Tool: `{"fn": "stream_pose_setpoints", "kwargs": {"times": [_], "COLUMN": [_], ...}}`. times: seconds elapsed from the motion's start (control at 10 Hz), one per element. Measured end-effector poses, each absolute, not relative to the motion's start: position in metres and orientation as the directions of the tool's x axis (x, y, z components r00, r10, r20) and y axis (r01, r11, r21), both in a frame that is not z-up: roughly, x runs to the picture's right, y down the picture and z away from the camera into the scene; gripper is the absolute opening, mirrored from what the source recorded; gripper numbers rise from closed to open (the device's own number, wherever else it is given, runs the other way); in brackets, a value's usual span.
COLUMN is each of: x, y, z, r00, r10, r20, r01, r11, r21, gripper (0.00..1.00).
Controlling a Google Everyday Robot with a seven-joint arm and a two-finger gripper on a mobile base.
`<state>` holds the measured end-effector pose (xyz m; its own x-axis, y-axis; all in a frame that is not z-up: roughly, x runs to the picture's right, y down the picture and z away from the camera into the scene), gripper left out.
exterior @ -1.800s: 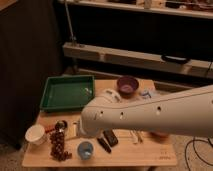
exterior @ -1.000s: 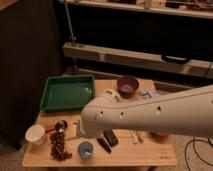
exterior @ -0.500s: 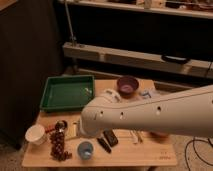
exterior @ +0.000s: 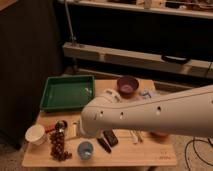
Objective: Place grapes in plastic cup
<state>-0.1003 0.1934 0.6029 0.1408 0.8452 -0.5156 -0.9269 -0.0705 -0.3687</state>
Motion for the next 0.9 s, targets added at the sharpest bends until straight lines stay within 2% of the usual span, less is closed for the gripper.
{"fn": "stream_pose_setpoints", "kwargs": {"times": [0.4, 0.9], "x": [-0.108, -0.195], "y": [0.187, 0.134], "z": [0.599, 0.581], "r00": [0.175, 0.32], "r10": [0.835, 0.777], "r20": [-0.521, -0.542], "r01": [-0.926, -0.921], "r11": [-0.041, 0.12], "r21": [-0.376, -0.371], "gripper": [0.8, 0.8]}}
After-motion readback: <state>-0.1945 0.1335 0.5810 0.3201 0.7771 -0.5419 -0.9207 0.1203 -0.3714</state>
